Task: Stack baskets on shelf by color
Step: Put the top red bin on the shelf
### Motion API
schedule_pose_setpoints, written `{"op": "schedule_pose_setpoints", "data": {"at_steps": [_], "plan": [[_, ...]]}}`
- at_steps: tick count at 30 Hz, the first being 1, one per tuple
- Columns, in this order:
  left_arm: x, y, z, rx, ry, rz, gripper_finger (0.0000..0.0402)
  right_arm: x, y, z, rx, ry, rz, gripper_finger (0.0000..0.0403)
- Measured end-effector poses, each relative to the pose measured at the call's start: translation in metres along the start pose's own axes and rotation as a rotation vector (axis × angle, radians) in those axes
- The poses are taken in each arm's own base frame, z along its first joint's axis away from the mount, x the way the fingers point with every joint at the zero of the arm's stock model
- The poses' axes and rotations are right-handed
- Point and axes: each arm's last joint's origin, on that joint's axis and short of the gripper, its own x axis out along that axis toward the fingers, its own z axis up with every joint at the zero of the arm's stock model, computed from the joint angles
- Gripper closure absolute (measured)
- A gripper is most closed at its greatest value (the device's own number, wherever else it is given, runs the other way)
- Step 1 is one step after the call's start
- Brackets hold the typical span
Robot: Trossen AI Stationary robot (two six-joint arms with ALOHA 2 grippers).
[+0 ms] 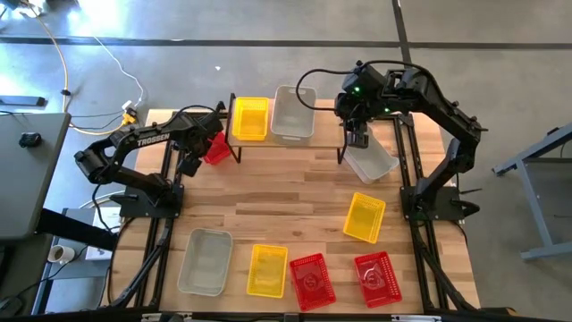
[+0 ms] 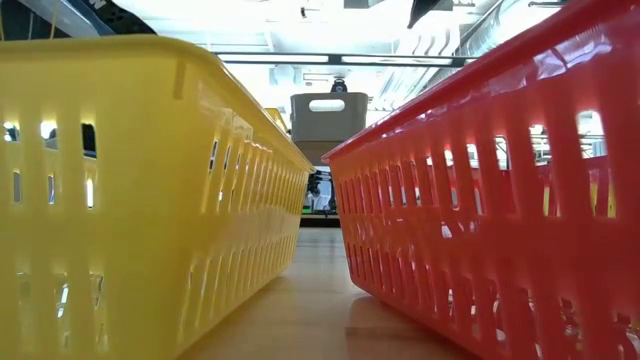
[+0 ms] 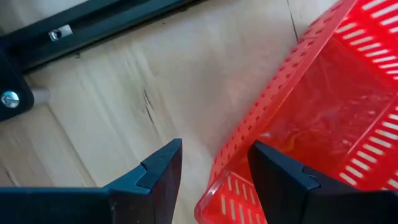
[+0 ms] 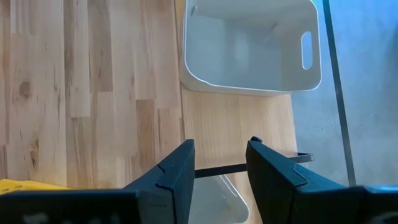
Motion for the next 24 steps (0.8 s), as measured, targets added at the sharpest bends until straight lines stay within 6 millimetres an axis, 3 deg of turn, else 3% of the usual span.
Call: {"op": "schedule_pose_setpoints", "data": {"at_steps": [8, 24], "plan": [[0.0005, 0.0007, 0.0020, 0.031, -0.058, -0.011, 0.0241, 0.0000, 0.0000, 0.0000, 0.016, 0.000, 0.000, 0.0272], [0.0013, -0.0022, 0.0084, 0.159, -0.095, -0.017, 0.0393, 0.0000, 0.0001, -0.0001, 0.024, 0.001, 0.000, 0.0272]]}}
